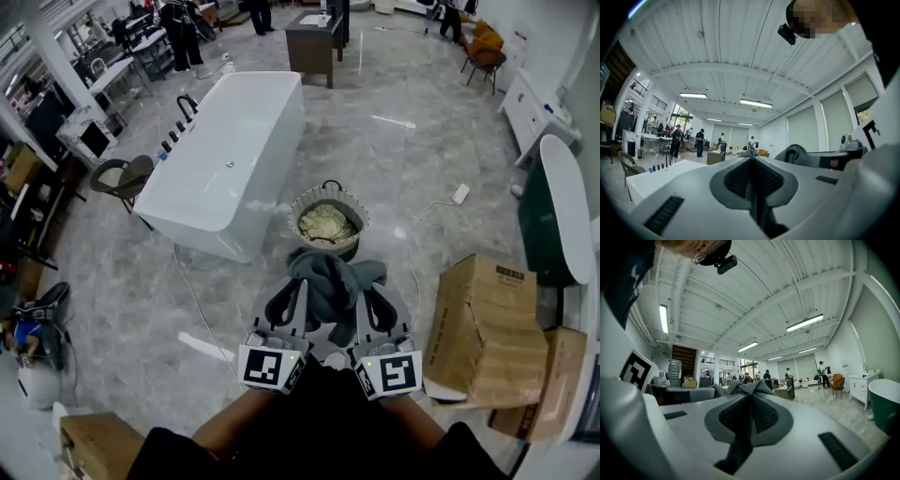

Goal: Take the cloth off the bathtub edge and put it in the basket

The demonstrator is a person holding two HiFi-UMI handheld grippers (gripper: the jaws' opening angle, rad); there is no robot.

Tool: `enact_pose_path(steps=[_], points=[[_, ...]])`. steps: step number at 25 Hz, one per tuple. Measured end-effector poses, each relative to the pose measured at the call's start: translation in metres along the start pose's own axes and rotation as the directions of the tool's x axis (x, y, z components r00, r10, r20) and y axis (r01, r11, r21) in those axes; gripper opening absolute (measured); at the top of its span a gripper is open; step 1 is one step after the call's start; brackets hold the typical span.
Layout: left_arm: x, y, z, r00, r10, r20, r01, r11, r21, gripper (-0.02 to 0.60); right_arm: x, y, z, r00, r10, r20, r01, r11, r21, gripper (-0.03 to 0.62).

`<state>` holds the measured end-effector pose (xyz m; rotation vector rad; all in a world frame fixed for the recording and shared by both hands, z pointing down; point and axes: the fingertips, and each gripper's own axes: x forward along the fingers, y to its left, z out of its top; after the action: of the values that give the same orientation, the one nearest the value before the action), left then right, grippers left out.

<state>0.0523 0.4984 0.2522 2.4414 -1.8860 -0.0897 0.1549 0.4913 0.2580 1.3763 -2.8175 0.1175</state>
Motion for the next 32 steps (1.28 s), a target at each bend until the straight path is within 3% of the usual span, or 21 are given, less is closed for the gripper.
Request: enact_pose_path(steps=[8, 16, 23, 29, 32], points=[[0.010, 0.014, -0.007, 0.999, 0.011, -0.031, -0.011, 1.000, 0.001, 0.028, 0.007, -0.011, -0.011, 1.000, -0.013, -0.028, 0.013, 1.000, 0.006, 0.038], [0.044, 0.026, -0.003, 0.999, -0.028, -0.019, 0.028, 1.000, -0.009, 0.028, 0.030, -0.034, -0.006, 0.998, -0.056, -0.036, 0.056, 0.998, -0.002, 0.038], [0.101, 0.044, -0.013, 0.997, -0.072, -0.039, 0.071, 0.997, -0.042, 0.028, 0.070, -0.067, -0.014, 0.991, -0.114, -0.066, 0.114, 0.993, 0.005, 0.038], [0.147, 0.068, -0.014, 0.993, -0.118, -0.010, 0.117, 0.991, -0.069, 0.028, 0.117, -0.095, -0.015, 0.983, -0.171, -0.070, 0.172, 0.985, 0.004, 0.038], [0.175, 0.083, -0.019, 0.989, -0.141, -0.033, 0.136, 0.984, -0.116, 0.028, 0.149, -0.107, -0.019, 0.978, -0.190, -0.089, 0.189, 0.982, -0.012, 0.037]])
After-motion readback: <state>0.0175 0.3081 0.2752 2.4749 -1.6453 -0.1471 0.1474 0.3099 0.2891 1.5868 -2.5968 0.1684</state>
